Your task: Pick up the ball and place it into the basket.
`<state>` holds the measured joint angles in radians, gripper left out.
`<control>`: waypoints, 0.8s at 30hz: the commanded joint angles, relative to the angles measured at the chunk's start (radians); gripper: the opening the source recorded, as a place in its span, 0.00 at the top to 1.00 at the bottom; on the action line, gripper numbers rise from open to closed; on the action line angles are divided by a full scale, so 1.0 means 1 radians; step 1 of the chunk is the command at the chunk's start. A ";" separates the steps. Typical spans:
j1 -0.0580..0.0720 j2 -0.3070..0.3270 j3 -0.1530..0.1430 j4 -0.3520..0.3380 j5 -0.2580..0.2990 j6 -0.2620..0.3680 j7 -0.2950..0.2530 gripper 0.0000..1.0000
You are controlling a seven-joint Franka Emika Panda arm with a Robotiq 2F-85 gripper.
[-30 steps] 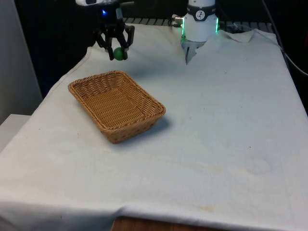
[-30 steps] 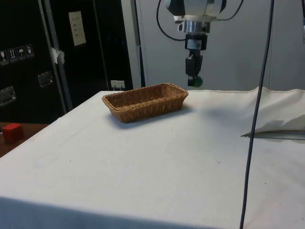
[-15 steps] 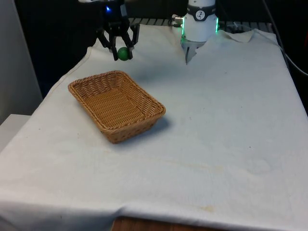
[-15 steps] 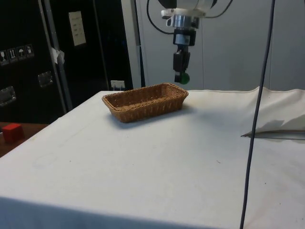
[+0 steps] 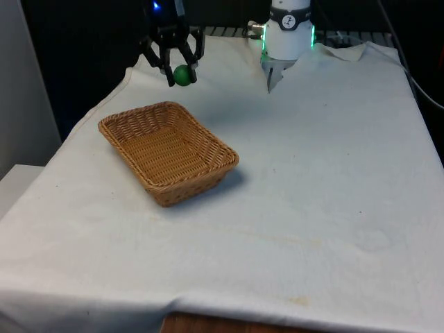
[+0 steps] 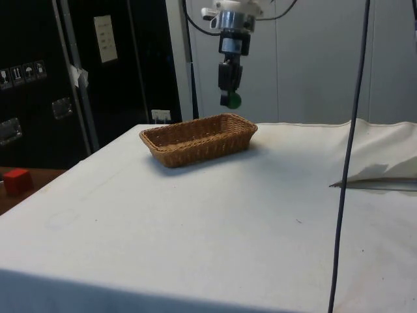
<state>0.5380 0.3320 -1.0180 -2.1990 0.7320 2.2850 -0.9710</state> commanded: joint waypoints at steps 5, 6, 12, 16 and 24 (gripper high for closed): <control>-0.018 0.040 0.028 0.046 0.037 -0.033 0.004 1.00; -0.022 0.058 0.037 0.063 0.053 -0.042 0.003 1.00; -0.034 0.117 0.059 0.113 0.103 -0.064 0.001 1.00; -0.045 0.164 0.073 0.152 0.137 -0.081 -0.001 1.00; -0.070 0.265 0.085 0.238 0.216 -0.128 -0.014 1.00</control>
<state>0.4850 0.5840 -0.9480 -1.9810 0.9370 2.1690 -0.9850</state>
